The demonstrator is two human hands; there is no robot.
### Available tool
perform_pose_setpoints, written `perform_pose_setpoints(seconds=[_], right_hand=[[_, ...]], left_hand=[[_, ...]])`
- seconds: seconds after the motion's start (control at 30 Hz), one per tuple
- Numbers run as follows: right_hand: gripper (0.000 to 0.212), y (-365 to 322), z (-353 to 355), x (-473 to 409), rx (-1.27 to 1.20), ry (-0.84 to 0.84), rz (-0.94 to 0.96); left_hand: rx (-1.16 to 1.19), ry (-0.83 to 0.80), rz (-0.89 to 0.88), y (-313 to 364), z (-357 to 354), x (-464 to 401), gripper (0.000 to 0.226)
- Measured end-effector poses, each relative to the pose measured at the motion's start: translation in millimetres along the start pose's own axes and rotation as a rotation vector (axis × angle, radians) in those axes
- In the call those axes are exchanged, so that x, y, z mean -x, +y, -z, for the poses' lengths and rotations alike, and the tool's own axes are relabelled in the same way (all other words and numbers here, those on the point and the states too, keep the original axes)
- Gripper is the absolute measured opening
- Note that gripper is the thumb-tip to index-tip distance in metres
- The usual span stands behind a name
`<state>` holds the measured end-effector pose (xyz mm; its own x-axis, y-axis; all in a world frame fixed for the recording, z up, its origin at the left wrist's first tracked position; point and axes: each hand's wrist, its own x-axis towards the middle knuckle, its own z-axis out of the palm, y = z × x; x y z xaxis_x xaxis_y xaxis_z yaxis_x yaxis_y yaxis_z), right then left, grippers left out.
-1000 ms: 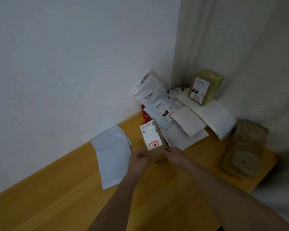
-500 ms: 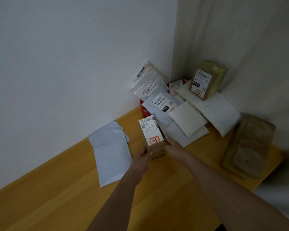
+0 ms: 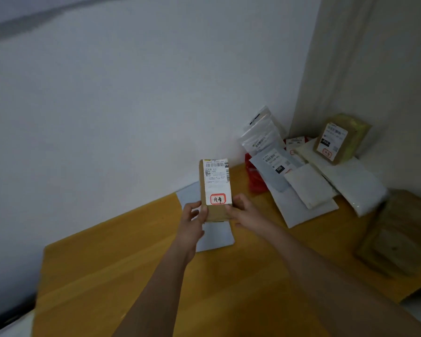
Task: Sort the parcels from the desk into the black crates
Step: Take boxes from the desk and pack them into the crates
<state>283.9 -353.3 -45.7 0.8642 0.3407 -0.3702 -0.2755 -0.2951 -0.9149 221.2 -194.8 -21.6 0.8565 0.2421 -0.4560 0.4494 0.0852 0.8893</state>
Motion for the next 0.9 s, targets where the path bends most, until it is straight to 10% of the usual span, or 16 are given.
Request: perform_pose_setpoints(seconds=[0.5, 0.9], right_hand=[[0.015, -94.5, -67.0, 47.0, -0.024, -0.177, 0.414], [0.021, -109.6, -110.1, 54.4, -0.052, -0.457, 0.393]], left_hand=[[0.288, -0.114, -0.235, 51.8, 107.6, 77.4, 0.032], [0.392, 0.187, -0.181, 16.1, 134.5, 137.3, 0.075]])
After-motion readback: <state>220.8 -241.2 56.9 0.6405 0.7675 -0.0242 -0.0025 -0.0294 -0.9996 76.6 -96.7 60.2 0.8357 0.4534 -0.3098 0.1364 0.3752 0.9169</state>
